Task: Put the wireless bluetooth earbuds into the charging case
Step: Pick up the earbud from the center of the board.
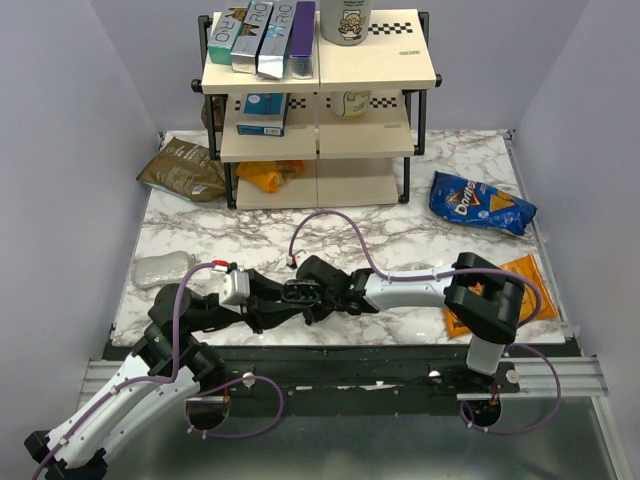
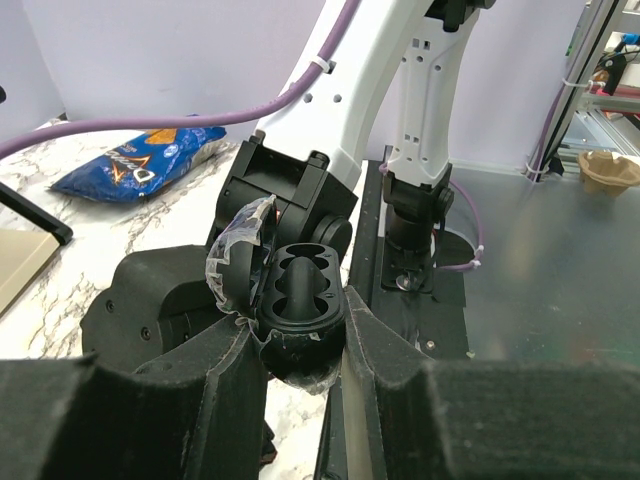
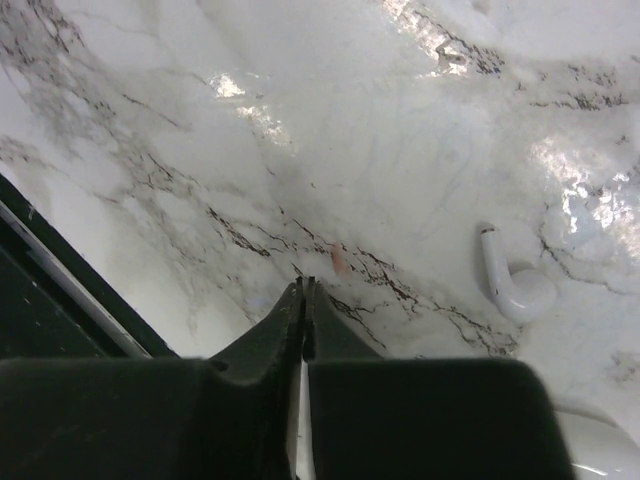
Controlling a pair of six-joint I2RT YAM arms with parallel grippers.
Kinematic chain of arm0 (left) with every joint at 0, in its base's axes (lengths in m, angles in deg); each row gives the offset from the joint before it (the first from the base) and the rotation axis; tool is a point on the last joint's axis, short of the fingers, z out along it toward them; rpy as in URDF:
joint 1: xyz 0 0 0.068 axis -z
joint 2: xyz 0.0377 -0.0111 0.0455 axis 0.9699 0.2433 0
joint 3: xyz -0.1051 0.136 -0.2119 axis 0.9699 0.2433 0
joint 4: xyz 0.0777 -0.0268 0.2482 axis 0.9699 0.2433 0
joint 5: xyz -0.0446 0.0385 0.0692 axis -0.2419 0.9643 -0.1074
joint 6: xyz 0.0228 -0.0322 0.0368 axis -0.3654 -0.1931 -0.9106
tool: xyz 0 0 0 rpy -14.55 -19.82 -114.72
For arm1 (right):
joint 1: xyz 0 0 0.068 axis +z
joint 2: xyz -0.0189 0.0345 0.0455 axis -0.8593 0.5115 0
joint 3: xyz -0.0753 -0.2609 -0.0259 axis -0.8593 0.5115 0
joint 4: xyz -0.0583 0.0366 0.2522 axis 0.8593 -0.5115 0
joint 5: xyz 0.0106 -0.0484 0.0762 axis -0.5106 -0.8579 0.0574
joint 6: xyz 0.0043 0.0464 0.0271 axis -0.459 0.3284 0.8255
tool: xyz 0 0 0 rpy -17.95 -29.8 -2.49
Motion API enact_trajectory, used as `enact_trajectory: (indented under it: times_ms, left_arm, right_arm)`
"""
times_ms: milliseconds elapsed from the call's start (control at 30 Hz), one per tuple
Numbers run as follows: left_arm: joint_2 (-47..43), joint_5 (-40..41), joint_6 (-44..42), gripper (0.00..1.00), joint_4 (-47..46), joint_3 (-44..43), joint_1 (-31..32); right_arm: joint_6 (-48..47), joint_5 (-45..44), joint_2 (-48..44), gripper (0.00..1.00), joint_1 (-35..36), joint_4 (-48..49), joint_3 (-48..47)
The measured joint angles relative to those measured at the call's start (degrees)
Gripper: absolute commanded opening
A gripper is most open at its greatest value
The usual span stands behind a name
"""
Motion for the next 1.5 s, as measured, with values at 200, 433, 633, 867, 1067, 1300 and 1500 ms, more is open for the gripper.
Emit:
enact_trajectory:
  times_ms: [200,433,633,867,1067,1300,1500]
  left_arm:
    - [0.0,0.0,0.0,0.00,0.0,0.0,0.0]
    - [-0.2,0.2,0.0,0.00,0.0,0.0,0.0]
    - [-0.7,0.9,0.0,0.00,-0.1,0.0,0.0]
    - [-1.6,2.3,0.0,0.00,-0.1,0.0,0.0]
    - [-2.0,3.1,0.0,0.00,-0.1,0.0,0.0]
    - [-2.0,4.0,0.0,0.00,-0.1,0.0,0.0]
    - [-2.4,4.5,0.0,0.00,0.1,0.0,0.0]
  right_arm:
    - [0.4,-2.8,-3.2,0.48,0.1,-0.9,2.3]
    - [0.4,-5.8,-10.2,0.49,0.1,-1.6,7.0]
    - [0.2,-6.1,-12.7,0.19,0.1,-1.5,9.3]
    - [-0.9,-2.4,-13.4,0.23,0.1,0.4,11.1]
    - [-1.2,-2.3,-13.0,0.43,0.1,0.6,11.3]
    - [-1.7,-4.4,-9.9,0.43,0.1,0.4,8.2]
    - [-2.5,-5.2,-6.7,0.43,0.1,0.4,5.4]
